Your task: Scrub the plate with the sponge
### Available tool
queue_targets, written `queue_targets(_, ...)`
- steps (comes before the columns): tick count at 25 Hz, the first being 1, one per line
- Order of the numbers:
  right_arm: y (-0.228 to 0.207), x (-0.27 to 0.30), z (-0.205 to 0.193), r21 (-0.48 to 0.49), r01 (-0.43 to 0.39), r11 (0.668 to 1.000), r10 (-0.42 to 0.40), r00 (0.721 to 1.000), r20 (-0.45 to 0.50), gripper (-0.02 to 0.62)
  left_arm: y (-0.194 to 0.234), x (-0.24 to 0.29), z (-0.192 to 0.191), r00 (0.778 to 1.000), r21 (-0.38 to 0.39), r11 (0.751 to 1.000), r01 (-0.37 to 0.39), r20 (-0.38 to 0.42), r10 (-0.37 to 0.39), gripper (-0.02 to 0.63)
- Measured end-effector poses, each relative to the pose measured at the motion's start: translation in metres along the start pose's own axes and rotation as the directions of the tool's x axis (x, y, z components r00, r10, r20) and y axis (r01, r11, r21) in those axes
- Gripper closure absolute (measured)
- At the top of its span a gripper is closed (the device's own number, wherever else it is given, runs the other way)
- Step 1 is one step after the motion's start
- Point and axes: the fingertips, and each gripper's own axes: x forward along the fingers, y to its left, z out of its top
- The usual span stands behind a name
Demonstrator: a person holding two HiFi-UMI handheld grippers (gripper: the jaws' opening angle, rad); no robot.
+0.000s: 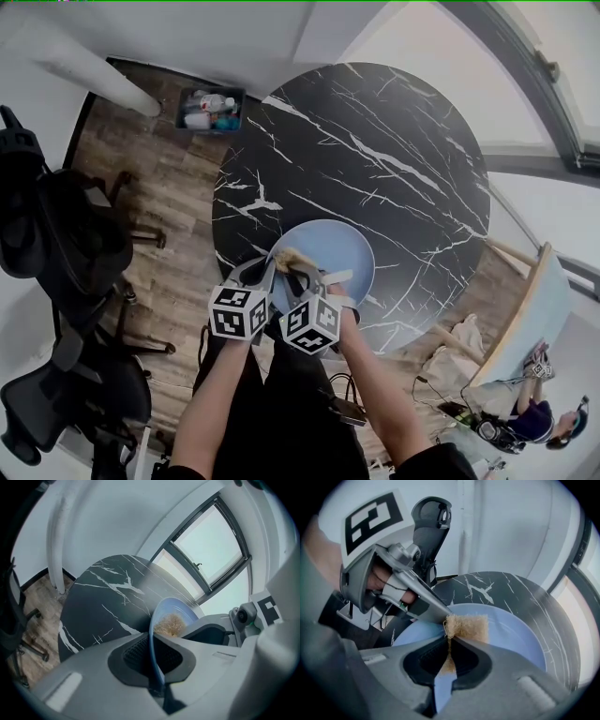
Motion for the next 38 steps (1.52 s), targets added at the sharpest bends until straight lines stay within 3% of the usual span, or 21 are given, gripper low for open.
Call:
queue_targets(12, 0.029, -0.005, -0.016, -0.084, -0.045, 0.995, 0.044, 0.999, -0.009, 0.571, 0.000, -0.001, 0.000, 1.000, 0.001, 1.000, 0.003, -0.002, -0.003, 0.591)
queue_targets(18, 0.057, -0.007, -0.027, -0.190, -0.096, 0.977, 0.091, 0.995, -0.036, 0.571, -0.001, 0.000, 0.000, 1.000, 0.005, 1.000, 0.004, -0.002, -0.004, 0.591)
queue_targets(26, 0.075, -0.018, -0.051, -0.214, -0.187, 0.959, 0.175, 0.982, -0.072, 0.571, 0.001, -0.001, -0.001, 1.000, 0.002, 1.000, 0.006, -0.002, -0.006, 0.591)
queue_targets(33, 0.073, -0.031, -0.086, -0.210, -0.217, 0.953, 0.193, 0.973, -0.129, 0.572, -0.002, 0.000, -0.001, 1.000, 0.043, 0.999, 0.006, -0.017, -0.005, 0.592)
queue_targets(38, 0.059, -0.038, -0.103, -0.093, -0.197, 0.976, 0.180, 0.970, -0.163, 0.572, -0.002, 0.000, -0.001, 1.000, 0.054, 0.999, 0.006, -0.029, -0.005, 0.592)
